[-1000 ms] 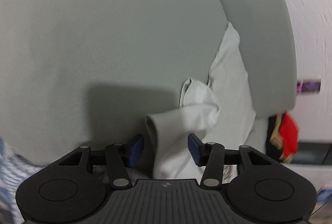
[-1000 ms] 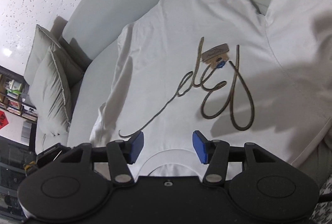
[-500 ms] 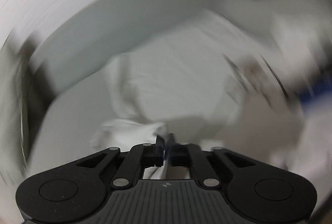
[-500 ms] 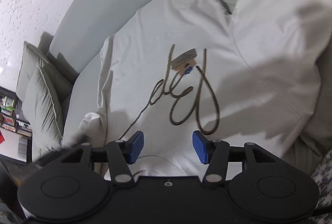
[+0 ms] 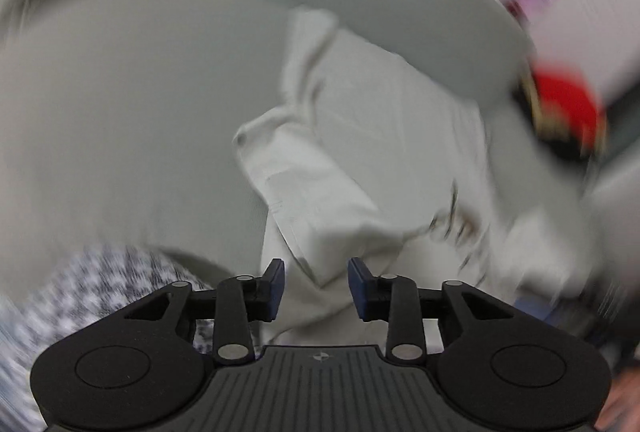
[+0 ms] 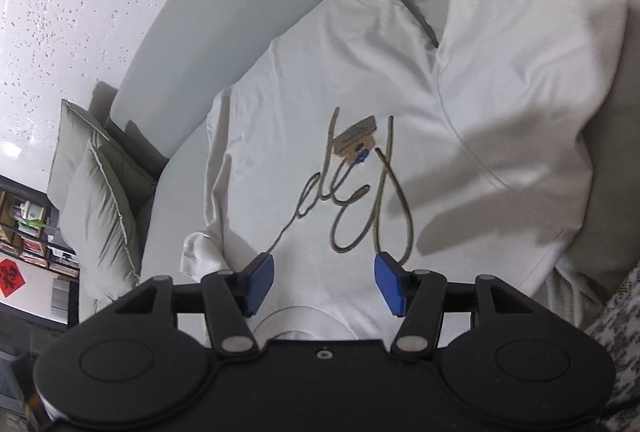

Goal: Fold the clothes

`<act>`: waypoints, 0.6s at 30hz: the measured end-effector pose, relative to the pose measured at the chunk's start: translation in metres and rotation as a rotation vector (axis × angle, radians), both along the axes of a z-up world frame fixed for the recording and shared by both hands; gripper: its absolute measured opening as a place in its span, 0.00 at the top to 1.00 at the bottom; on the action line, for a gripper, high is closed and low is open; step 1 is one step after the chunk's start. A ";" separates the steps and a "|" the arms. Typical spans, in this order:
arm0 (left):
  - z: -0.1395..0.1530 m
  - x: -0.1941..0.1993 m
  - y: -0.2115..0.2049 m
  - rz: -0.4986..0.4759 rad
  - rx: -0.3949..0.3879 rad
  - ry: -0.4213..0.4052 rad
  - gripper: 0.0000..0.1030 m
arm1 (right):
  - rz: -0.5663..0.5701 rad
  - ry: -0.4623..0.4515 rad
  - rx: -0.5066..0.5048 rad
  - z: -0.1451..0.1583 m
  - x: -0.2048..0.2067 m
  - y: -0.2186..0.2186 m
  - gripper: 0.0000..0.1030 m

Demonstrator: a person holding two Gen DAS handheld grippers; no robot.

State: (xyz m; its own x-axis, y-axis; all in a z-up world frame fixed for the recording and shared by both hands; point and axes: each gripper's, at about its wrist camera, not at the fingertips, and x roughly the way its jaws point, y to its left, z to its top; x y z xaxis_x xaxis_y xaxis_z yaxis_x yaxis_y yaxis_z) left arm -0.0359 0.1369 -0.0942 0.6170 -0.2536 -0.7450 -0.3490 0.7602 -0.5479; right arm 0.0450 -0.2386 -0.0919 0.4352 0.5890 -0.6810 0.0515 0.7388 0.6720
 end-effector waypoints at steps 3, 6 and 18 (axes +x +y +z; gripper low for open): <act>-0.010 0.011 -0.004 0.004 -0.040 0.035 0.73 | 0.015 -0.006 0.007 0.002 -0.001 0.004 0.47; -0.026 0.024 -0.006 0.025 -0.088 0.086 0.75 | 0.024 -0.014 0.001 0.004 -0.003 0.005 0.46; -0.045 0.057 -0.005 0.010 -0.102 0.152 0.64 | 0.008 -0.005 -0.005 0.001 -0.003 -0.001 0.45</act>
